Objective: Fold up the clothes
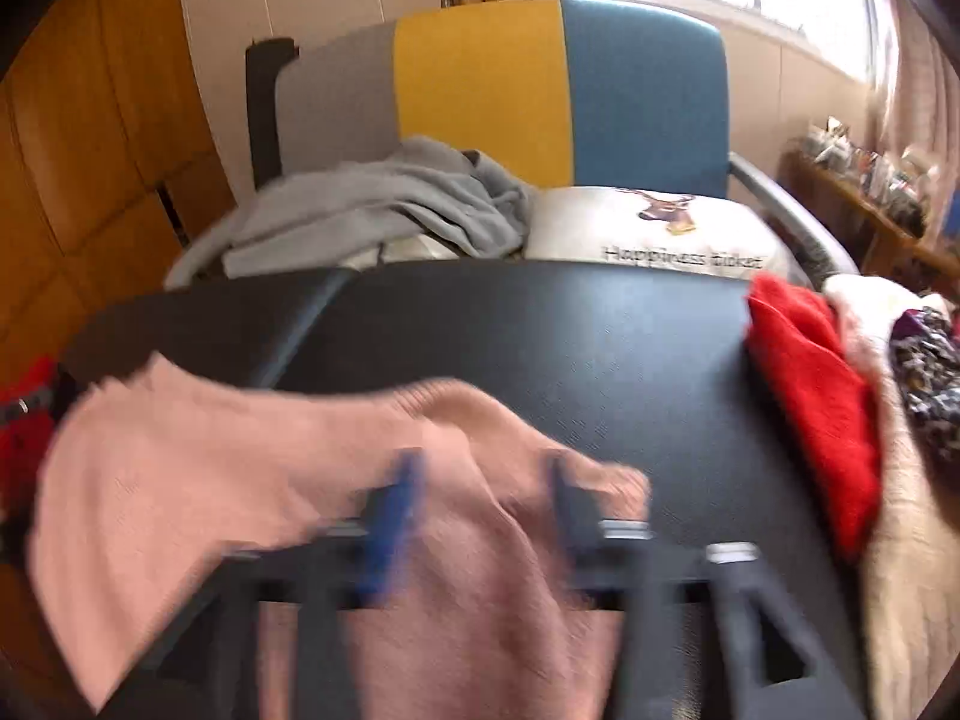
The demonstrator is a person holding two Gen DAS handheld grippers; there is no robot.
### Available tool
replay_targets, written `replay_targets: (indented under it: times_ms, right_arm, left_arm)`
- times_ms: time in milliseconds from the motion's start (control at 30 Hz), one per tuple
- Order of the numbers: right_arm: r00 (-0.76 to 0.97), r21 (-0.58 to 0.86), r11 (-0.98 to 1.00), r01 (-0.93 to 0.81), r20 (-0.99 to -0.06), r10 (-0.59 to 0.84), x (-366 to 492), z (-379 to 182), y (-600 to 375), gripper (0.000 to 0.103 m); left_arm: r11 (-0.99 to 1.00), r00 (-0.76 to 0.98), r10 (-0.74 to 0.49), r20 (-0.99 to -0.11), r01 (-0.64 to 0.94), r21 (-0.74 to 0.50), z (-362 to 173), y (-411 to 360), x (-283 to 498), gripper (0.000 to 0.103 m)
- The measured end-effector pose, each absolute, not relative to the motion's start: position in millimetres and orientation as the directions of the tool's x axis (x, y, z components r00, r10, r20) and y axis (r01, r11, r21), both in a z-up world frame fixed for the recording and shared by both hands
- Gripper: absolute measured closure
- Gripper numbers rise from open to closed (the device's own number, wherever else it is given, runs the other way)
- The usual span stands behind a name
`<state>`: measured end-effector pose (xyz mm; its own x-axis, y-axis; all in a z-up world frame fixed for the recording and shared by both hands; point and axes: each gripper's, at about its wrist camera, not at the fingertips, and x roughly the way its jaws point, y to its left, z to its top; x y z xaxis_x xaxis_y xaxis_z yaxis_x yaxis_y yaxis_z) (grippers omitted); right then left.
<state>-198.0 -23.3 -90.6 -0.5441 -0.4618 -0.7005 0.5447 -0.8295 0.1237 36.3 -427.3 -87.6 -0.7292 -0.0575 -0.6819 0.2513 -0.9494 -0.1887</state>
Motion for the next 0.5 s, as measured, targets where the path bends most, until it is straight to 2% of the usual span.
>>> replay_targets:
  times_ms: [133,167,200,267,367,433,500]
  right_arm:
    - [-0.436,0.141,-0.799,0.585,-0.775,-0.457,-218,-109,-55,0.025]
    - [-0.419,0.123,-0.787,0.605,-0.791,-0.445,-217,-114,-61,0.033]
    - [-0.405,0.101,-0.774,0.625,-0.806,-0.433,-214,-120,-68,0.057]
    - [-0.376,0.061,-0.744,0.665,-0.833,-0.405,-209,-130,-80,0.094]
    - [-0.496,-0.060,-0.746,0.663,-0.783,-0.377,-194,-111,-77,0.098]
    - [-0.565,-0.057,-0.793,0.606,-0.732,-0.380,-195,-95,-61,0.098]
    - [-0.596,-0.051,-0.841,0.539,-0.729,-0.338,-205,-99,-48,0.098]
  left_arm:
    - [-0.974,-0.702,-0.043,-0.711,0.187,-0.126,-107,-396,18,0.061]
    - [-0.978,-0.695,-0.039,-0.718,0.175,-0.117,-112,-388,16,0.061]
    - [-0.980,-0.689,-0.035,-0.724,0.164,-0.109,-118,-381,14,0.061]
    - [-0.984,-0.680,-0.056,-0.731,0.161,-0.074,-127,-369,18,0.058]
    - [-0.982,-0.684,-0.110,-0.721,0.186,-0.027,-134,-364,28,0.056]
    - [-0.978,-0.701,-0.128,-0.702,0.206,-0.028,-134,-366,37,0.047]
    - [-0.978,-0.692,-0.124,-0.711,0.207,-0.031,-138,-367,38,0.046]
